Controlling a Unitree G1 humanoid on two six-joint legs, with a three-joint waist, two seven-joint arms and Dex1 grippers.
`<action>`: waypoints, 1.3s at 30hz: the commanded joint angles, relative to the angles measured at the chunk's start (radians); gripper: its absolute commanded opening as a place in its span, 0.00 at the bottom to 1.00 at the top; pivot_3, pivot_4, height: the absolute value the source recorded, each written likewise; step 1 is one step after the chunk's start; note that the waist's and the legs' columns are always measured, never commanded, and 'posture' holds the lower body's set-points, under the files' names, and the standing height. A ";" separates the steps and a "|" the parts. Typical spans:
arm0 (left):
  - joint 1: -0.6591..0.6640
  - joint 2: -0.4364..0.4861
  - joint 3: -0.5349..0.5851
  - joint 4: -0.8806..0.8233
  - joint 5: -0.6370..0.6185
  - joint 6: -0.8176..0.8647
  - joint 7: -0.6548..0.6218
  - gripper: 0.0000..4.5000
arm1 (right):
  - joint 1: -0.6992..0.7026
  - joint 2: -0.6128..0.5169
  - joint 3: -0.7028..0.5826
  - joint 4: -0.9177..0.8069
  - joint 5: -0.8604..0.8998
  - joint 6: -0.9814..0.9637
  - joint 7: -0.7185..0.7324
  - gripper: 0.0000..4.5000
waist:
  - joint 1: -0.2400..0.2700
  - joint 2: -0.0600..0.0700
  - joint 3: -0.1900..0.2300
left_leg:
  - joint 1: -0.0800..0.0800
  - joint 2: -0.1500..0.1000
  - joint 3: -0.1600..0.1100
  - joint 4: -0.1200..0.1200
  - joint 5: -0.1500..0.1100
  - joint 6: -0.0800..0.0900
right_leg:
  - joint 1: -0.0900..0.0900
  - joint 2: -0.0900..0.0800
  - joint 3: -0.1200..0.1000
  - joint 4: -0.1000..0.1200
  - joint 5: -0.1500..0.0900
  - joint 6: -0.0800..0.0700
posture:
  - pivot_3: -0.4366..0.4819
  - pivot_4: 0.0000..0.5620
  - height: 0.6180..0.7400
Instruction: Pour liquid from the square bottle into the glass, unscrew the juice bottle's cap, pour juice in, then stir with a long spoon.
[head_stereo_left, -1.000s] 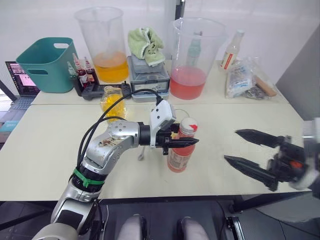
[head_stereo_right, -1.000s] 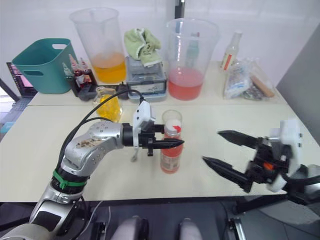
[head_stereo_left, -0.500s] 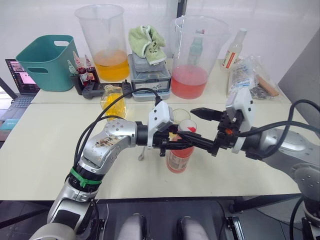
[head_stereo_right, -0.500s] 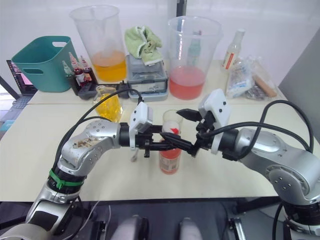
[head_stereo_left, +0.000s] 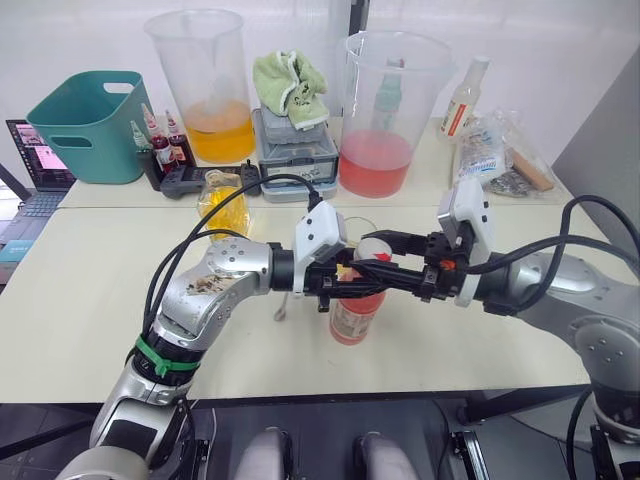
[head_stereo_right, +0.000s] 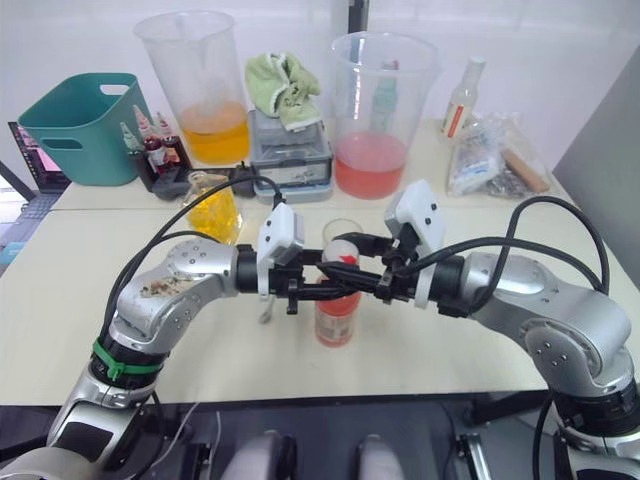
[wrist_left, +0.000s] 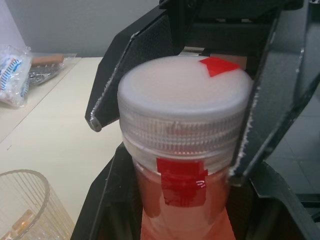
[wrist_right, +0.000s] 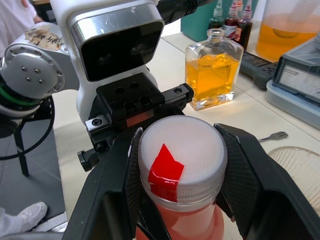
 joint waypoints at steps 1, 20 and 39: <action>-0.019 0.032 0.039 -0.025 0.004 0.007 0.005 0.35 | -0.062 -0.006 -0.006 0.019 -0.021 -0.057 0.135 0.39 | 0.000 0.000 0.000 | 0.000 0.000 0.000 0.000 0.000 0.000 | 0.000 0.001 0.001 0.000 0.000 0.000 | 0.48 0.27 1.00; 0.099 0.018 0.085 -0.074 -0.057 0.052 0.057 0.35 | -0.495 0.110 0.327 0.695 -0.383 -0.446 1.064 0.39 | 0.002 0.000 0.000 | 0.001 0.000 0.000 0.001 0.000 0.000 | -0.001 0.006 0.012 0.002 0.000 0.000 | 0.48 0.27 1.00; 0.112 0.000 0.057 -0.076 -0.052 0.044 0.071 0.35 | -0.121 0.041 -0.065 0.176 -0.239 -0.174 0.460 0.99 | 0.004 0.000 0.000 | 0.002 0.001 0.000 0.001 0.000 0.000 | 0.000 0.005 0.012 0.005 0.001 -0.001 | 0.48 0.27 1.00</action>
